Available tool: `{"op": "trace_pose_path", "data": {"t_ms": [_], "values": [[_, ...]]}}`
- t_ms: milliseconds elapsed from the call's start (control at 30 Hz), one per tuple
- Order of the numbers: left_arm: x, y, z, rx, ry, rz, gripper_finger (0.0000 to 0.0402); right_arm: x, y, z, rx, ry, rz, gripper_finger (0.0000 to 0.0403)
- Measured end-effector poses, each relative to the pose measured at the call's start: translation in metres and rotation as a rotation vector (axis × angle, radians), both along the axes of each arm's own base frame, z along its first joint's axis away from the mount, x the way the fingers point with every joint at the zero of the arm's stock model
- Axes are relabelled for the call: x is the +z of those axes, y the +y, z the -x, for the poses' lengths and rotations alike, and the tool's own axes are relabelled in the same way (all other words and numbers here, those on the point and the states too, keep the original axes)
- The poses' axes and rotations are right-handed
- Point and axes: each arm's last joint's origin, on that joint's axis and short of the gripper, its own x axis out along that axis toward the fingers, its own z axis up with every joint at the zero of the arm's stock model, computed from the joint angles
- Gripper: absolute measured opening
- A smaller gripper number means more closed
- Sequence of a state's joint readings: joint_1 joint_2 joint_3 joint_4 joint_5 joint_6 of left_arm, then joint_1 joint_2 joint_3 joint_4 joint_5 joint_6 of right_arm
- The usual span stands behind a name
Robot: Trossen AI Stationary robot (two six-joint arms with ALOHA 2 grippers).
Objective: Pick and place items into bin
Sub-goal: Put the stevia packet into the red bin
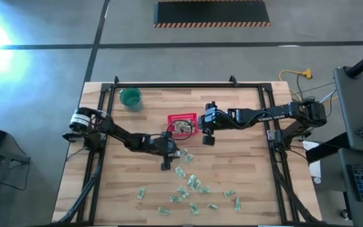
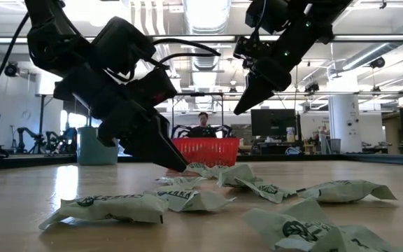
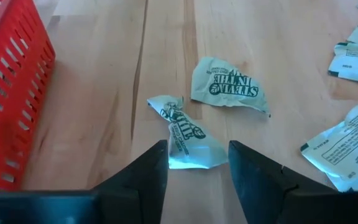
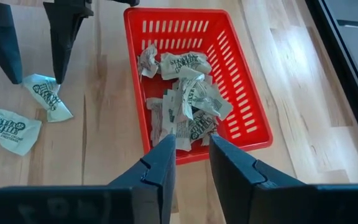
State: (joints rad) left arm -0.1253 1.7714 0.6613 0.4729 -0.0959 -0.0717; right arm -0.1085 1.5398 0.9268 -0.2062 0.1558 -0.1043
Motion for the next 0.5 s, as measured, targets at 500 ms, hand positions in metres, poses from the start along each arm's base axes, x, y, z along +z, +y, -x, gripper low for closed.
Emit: {"op": "trace_pose_path", "data": {"t_ms": [500], "values": [[-0.0007, -0.0002, 0.0006, -0.030, 0.010, -0.029, 0.0017, -0.0001, 0.0000, 0.0001, 0.000, 0.001, 0.000, 0.0089]]}}
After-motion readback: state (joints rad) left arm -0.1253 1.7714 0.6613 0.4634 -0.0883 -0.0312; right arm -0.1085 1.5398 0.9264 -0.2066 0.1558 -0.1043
